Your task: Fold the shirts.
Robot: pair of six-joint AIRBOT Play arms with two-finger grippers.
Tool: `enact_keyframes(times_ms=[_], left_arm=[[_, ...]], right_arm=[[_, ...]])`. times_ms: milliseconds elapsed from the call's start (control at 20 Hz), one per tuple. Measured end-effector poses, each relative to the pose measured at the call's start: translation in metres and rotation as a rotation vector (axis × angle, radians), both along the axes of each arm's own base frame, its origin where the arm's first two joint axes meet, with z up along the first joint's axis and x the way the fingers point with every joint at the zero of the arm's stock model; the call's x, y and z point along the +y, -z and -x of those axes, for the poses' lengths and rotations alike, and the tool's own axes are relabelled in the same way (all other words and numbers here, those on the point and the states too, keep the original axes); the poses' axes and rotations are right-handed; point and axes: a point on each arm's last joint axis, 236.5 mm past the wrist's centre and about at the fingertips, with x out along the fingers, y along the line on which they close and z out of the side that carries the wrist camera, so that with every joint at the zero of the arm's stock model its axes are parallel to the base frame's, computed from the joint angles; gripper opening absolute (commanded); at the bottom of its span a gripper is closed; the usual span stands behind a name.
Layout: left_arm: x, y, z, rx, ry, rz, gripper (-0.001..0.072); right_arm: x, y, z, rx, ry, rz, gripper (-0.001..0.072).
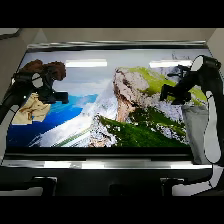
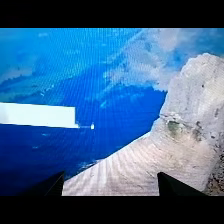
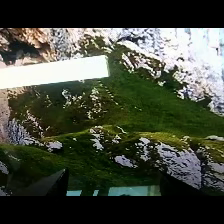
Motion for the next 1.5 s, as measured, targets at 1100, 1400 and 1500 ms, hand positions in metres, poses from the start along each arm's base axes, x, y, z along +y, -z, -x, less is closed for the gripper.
enact_keyframes(times_ms=[1100, 1400, 1500], left_arm=[[-0.002, 0.0, 0.0, 0.001, -0.002, 0.007, 0.0704], [-0.005, 0.008, -0.013, -0.031, -0.001, 0.016, 0.0708], [-0.006, 0.014, -0.016, -0.028, 0.0, 0.02, 0.072]], right_arm=[[-0.001, -0.001, -0.013, -0.055, 0.01, 0.004, 0.0664], [-0.005, -0.008, -0.047, -0.2, 0.036, 0.016, 0.0664], [-0.006, -0.01, -0.055, -0.234, 0.042, 0.018, 0.0664]])
